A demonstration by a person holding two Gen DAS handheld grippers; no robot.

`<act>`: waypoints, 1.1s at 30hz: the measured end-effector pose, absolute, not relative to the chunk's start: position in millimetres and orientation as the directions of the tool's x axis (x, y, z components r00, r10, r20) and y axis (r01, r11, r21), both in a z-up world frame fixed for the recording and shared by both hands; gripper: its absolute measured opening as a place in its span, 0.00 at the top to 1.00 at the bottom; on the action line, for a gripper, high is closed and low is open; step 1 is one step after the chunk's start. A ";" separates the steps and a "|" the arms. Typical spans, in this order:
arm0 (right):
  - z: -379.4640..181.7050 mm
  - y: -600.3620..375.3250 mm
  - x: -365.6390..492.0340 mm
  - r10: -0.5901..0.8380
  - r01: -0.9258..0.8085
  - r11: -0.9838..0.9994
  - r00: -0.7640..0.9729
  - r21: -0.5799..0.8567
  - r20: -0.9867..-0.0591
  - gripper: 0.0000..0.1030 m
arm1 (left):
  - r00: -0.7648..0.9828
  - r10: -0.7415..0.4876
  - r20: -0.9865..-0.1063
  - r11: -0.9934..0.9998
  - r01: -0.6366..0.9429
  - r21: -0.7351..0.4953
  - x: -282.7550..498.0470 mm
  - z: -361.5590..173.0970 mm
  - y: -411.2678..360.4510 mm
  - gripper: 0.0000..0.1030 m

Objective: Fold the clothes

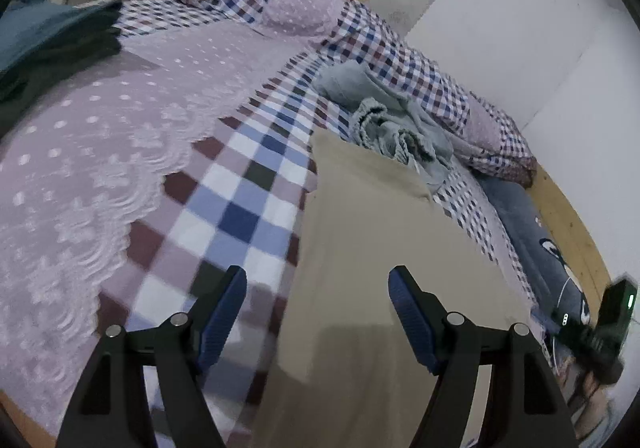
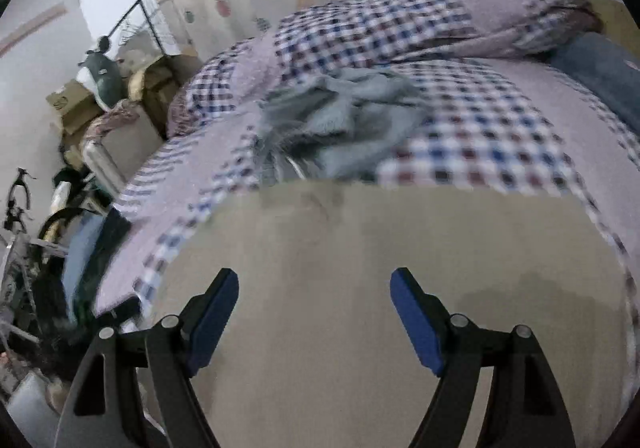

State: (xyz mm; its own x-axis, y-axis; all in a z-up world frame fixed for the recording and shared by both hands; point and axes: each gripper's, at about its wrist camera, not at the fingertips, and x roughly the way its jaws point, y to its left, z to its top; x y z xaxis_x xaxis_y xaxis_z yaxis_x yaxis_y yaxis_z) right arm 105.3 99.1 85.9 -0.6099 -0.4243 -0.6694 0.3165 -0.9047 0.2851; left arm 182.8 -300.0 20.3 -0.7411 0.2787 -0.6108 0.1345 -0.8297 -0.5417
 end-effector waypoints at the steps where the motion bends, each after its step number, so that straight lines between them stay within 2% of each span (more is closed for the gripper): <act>1: 80.5 105.1 118.7 -0.409 0.304 -0.912 -0.618 0.276 -0.672 0.20 | -0.748 0.270 -0.606 -0.823 0.147 -0.548 191.7 21.1 -304.8 0.25; 8: 51.6 133.6 181.5 -0.347 0.249 -0.938 -0.682 0.242 -0.643 0.20 | -0.759 0.249 -0.601 -0.686 0.300 -0.663 244.8 2.0 -332.0 0.24; 13: 48.9 115.2 202.0 -0.339 0.331 -0.935 -0.714 0.132 -0.613 0.20 | -0.731 0.285 -0.619 -0.618 0.354 -0.702 268.3 -15.3 -317.6 0.24; 16: 51.2 97.0 215.0 -0.355 0.396 -0.916 -0.739 0.057 -0.573 0.20 | -0.713 0.309 -0.629 -0.585 0.380 -0.717 280.2 -25.9 -304.8 0.24; 21: 45.9 76.4 229.7 -0.380 0.463 -0.886 -0.740 -0.010 -0.555 0.18 | -0.700 0.301 -0.648 -0.558 0.421 -0.715 288.0 -38.5 -290.8 0.24; 28: 38.5 68.6 240.0 -0.395 0.500 -0.865 -0.728 -0.039 -0.560 0.18 | -0.674 0.325 -0.664 -0.513 0.464 -0.722 292.2 -58.4 -276.4 0.24; 33: 38.5 64.1 243.9 -0.404 0.513 -0.857 -0.733 -0.055 -0.547 0.18 | -0.698 0.345 -0.627 -0.481 0.443 -0.757 290.8 -60.8 -271.9 0.24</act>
State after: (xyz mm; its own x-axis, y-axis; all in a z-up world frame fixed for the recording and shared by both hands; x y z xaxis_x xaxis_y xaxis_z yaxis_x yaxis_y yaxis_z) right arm 243.9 64.1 38.4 -0.7334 -0.4042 -0.5466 0.5129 -0.8567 -0.0547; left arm 290.8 -271.9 -60.8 -0.6979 0.3452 -0.6274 0.4426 -0.4808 -0.7569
